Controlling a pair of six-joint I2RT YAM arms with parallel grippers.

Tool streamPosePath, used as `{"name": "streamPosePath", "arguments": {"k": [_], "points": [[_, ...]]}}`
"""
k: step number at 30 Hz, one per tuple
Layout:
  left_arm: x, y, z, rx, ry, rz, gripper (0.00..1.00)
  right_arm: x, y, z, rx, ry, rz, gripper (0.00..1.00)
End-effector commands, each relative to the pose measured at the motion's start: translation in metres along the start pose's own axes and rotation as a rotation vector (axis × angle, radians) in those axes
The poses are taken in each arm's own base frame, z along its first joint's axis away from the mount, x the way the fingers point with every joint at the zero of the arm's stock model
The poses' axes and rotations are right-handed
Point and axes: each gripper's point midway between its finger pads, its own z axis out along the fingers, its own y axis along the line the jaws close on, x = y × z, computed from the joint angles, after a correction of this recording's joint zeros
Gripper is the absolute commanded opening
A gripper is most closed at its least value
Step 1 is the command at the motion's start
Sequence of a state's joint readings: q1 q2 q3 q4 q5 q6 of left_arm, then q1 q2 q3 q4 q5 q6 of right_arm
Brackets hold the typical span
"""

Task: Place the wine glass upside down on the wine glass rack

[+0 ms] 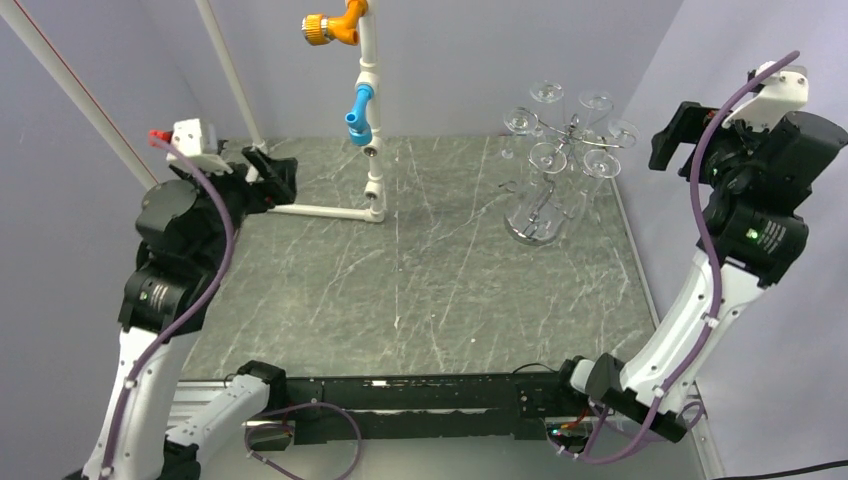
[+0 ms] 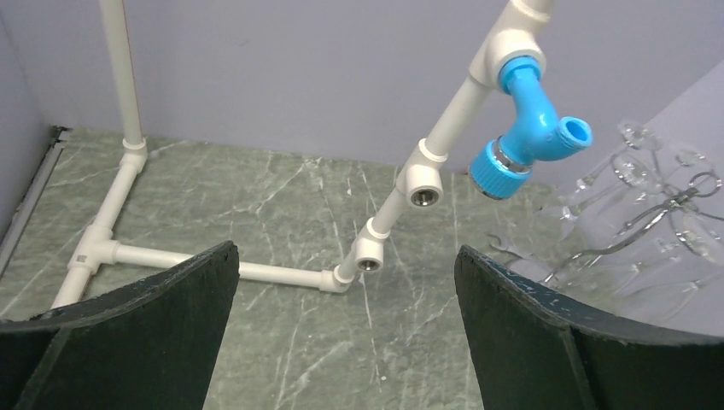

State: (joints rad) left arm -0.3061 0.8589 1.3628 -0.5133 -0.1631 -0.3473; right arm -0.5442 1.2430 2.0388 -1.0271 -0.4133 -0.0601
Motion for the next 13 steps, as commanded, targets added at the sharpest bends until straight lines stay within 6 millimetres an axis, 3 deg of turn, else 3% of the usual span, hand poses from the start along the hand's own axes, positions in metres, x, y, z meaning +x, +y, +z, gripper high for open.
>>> {"name": "streamPosePath", "arguments": {"k": [1,13], "points": [[-0.005,-0.008,-0.017,0.056,0.018,-0.06,0.99,-0.01,-0.007,-0.023,0.091,-0.038,-0.019,1.0],[0.002,-0.005,-0.027,0.056,0.055,-0.03,0.99,0.006,0.003,-0.031,0.058,-0.028,-0.036,1.0]]}}
